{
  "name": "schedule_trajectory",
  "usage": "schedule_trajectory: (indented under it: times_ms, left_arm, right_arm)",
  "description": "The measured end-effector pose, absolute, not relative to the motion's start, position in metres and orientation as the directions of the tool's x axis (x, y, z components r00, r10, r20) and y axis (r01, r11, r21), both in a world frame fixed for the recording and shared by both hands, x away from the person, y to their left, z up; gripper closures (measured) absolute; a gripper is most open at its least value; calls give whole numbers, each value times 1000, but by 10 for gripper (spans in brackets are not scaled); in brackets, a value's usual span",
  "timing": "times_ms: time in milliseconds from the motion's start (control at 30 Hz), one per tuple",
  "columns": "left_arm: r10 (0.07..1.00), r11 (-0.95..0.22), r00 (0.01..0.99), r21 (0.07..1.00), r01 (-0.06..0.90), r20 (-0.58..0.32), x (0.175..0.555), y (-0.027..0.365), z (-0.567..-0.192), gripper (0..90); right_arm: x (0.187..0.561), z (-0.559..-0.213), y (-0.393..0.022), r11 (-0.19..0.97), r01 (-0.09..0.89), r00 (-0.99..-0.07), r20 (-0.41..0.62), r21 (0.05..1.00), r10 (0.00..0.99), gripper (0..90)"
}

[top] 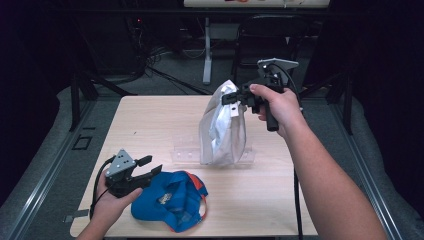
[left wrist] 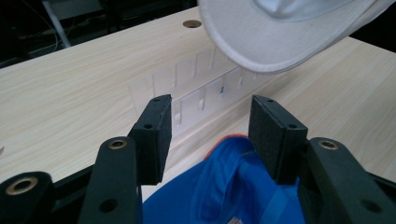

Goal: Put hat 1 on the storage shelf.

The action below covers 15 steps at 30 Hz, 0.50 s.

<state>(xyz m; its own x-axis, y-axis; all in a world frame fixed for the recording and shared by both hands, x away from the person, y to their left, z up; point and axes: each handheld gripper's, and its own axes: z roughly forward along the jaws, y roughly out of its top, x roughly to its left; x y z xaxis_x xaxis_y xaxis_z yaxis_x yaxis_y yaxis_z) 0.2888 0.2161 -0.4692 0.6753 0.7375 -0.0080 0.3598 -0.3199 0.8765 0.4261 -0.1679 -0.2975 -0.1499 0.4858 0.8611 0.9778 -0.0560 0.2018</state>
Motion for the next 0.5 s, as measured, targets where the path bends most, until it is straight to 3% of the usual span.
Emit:
schedule_trajectory:
  times_ms: [500]
  left_arm:
    - [709, -373, 704, 869, 325, 42, 302, 187, -465, 494]
  right_arm:
    - [443, -309, -144, -64, 980, -132, 863, 186, 487, 807]
